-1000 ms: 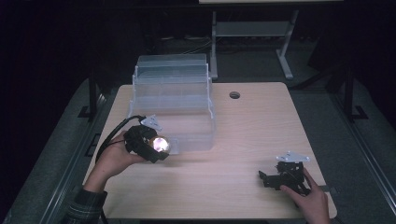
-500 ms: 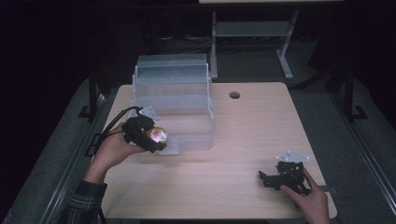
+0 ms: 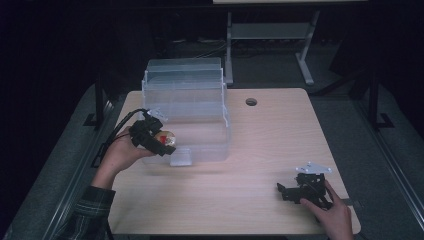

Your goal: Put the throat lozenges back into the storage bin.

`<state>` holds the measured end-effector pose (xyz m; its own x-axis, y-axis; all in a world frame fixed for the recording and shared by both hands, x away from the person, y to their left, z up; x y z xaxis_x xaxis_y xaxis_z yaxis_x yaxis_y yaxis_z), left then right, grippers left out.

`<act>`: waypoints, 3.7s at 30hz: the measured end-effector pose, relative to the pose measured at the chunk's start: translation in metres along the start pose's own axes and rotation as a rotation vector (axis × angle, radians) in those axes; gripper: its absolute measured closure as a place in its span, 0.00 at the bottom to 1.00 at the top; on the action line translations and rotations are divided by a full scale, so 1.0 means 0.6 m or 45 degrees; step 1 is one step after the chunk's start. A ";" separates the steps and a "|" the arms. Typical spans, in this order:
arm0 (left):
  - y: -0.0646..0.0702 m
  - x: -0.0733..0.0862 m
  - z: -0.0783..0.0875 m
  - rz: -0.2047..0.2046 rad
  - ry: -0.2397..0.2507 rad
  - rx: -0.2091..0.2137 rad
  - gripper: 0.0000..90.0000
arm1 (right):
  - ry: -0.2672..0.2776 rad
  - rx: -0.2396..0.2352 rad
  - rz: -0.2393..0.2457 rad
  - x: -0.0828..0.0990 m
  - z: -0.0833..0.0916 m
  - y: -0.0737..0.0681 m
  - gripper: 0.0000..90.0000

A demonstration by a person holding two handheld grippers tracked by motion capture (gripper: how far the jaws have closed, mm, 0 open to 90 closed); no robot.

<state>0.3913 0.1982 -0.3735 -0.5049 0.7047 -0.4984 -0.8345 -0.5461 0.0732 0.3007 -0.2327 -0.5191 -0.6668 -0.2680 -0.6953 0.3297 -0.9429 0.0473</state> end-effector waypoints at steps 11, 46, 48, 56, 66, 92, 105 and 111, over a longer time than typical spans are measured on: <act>-0.023 0.003 0.007 0.045 -0.004 -0.021 0.22 | 0.000 0.000 0.000 0.000 0.000 0.000 0.00; -0.101 0.034 0.019 0.201 -0.022 -0.135 0.22 | 0.000 0.000 0.001 0.000 0.000 0.000 0.00; -0.104 0.036 0.019 0.203 -0.029 -0.143 0.22 | 0.000 0.000 0.000 0.000 0.000 0.000 0.00; -0.117 0.047 0.011 0.223 -0.034 -0.150 0.22 | 0.000 0.000 0.000 0.000 0.000 0.000 0.00; -0.124 0.058 0.003 0.235 -0.033 -0.142 0.22 | 0.000 0.000 0.000 0.000 0.000 0.000 0.00; -0.109 0.054 0.025 0.210 0.017 -0.124 0.20 | 0.000 0.001 0.000 0.000 0.000 0.000 0.00; -0.076 0.061 0.052 0.167 0.085 -0.140 0.20 | 0.000 0.001 0.000 0.000 0.000 0.000 0.00; -0.056 0.067 0.057 0.138 0.109 -0.136 0.20 | 0.000 0.001 0.000 0.000 0.000 0.000 0.00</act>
<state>0.3917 0.2601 -0.3664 -0.5664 0.6005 -0.5644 -0.7457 -0.6651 0.0407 0.3005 -0.2327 -0.5192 -0.6668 -0.2679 -0.6954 0.3291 -0.9431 0.0478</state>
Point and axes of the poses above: each handheld gripper's, and its own axes: z roughly backward along the jaws, x roughly out of its underside, y roughly to its right, the point moved 5 cm from there along -z, roughly forward along the jaws, and after that the axes turned 6 degrees about x, right-handed, at the moved point
